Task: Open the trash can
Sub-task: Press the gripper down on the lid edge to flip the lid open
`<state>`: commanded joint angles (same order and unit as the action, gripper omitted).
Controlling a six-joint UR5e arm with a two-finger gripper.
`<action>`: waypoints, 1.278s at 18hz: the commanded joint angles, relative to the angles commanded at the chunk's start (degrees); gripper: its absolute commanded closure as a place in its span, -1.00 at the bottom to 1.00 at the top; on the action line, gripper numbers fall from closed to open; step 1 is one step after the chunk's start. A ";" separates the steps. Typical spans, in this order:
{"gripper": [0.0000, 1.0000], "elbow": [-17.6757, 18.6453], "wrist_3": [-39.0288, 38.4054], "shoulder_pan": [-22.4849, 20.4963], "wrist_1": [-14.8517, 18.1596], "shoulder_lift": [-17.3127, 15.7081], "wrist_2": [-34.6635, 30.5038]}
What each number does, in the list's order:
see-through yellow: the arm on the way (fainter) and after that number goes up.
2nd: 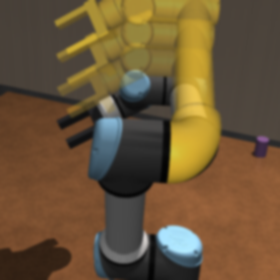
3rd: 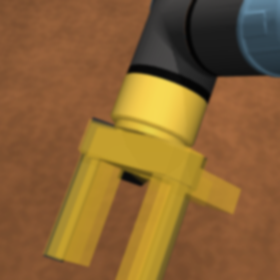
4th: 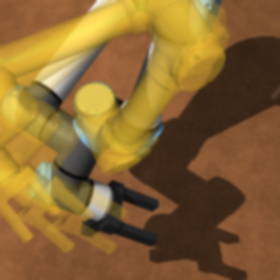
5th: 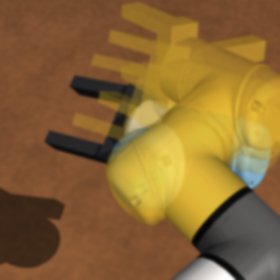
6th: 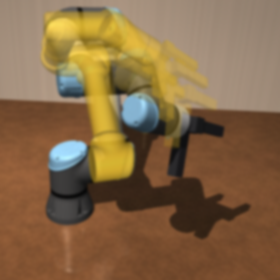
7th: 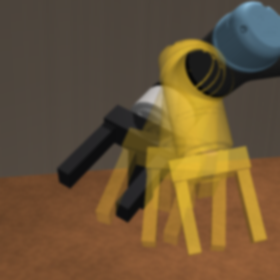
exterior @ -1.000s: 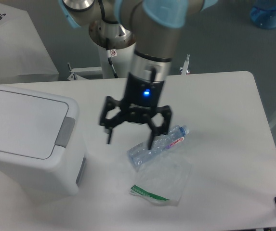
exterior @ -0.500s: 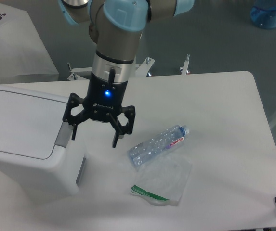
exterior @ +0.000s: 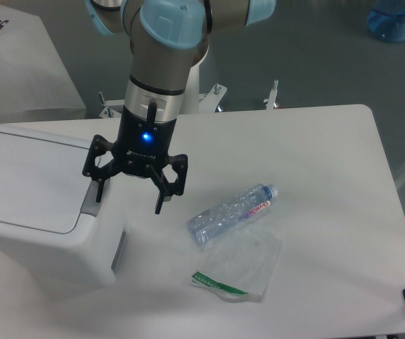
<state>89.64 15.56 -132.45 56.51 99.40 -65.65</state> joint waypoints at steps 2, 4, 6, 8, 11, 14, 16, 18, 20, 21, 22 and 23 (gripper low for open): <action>-1.00 0.18 0.09 0.00 0.00 0.00 0.00; -1.00 0.27 0.09 0.17 0.00 0.00 -0.09; -1.00 0.18 0.18 0.09 0.00 0.09 -0.09; -1.00 0.18 0.18 0.09 0.00 0.09 -0.09; -1.00 0.27 0.26 0.18 0.00 0.44 -0.09; -1.00 0.62 0.26 0.18 0.00 0.53 -1.48; -1.00 0.71 0.26 0.18 0.00 0.61 -2.02; -1.00 0.71 0.18 0.18 0.00 0.53 -2.02; -1.00 0.44 0.09 0.18 0.26 0.44 -2.11; -1.00 0.18 0.00 0.18 0.26 0.35 -1.94; -1.00 -0.17 -0.09 0.18 0.26 0.18 -1.93; -1.00 -0.43 -0.09 0.09 0.35 0.00 -1.85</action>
<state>89.21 15.47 -132.36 56.86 99.41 -67.50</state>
